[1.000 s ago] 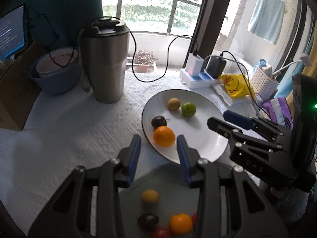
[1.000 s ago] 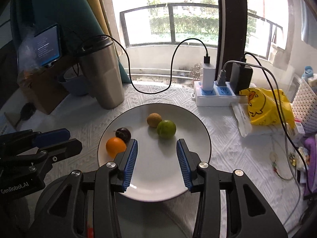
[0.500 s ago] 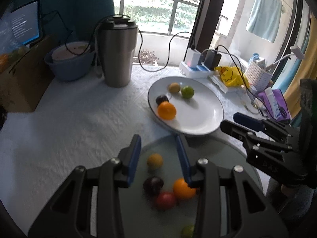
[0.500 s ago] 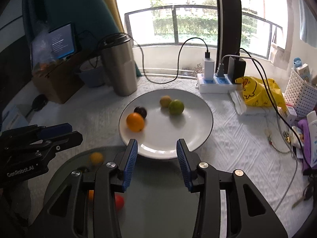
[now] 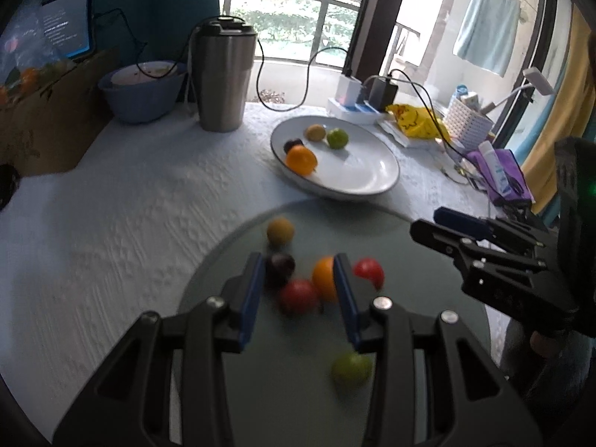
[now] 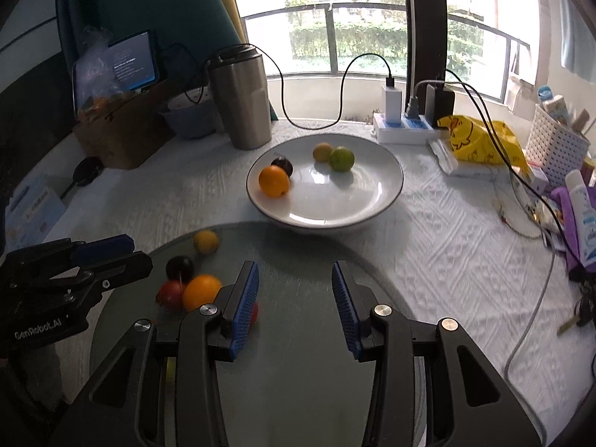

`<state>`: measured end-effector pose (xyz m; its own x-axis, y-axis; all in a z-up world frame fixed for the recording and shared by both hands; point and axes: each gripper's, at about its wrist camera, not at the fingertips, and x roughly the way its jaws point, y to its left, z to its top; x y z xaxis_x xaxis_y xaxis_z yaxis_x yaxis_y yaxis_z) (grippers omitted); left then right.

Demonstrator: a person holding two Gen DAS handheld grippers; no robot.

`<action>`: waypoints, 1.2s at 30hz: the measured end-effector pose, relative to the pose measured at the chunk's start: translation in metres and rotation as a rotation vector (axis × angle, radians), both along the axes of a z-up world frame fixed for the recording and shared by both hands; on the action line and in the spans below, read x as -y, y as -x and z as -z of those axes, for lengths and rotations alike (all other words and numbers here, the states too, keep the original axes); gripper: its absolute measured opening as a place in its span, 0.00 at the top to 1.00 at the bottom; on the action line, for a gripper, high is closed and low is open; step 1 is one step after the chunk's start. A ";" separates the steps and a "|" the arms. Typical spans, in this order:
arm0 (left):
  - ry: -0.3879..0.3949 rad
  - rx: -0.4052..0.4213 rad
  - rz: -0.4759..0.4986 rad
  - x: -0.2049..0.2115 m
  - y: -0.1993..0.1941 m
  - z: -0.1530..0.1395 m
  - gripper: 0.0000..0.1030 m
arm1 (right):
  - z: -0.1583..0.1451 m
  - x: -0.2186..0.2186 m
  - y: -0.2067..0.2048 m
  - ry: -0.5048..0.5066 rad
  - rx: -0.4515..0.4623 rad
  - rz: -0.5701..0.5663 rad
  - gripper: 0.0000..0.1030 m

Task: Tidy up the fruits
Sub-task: 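Move both open tools back over the remaining fruits on the mat, then grasp the small green fruit with the left tool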

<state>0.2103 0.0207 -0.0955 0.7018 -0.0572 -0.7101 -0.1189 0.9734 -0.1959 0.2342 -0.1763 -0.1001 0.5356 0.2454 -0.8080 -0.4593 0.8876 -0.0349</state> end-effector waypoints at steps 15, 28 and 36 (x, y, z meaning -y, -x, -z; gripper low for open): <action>0.031 -0.034 0.016 0.028 0.034 0.024 0.61 | 0.013 0.007 0.037 -0.004 -0.026 -0.027 0.58; 0.025 -0.060 0.078 0.046 0.034 0.035 0.61 | 0.021 0.014 0.047 -0.021 -0.044 -0.012 0.58; 0.000 -0.056 0.094 0.049 0.033 0.039 0.73 | 0.025 0.005 0.047 -0.012 -0.064 -0.039 0.58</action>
<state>0.1770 -0.0283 -0.1346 0.6524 -0.1211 -0.7481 -0.0374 0.9808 -0.1914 0.1873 -0.1810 -0.1255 0.4729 0.2749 -0.8371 -0.4946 0.8691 0.0060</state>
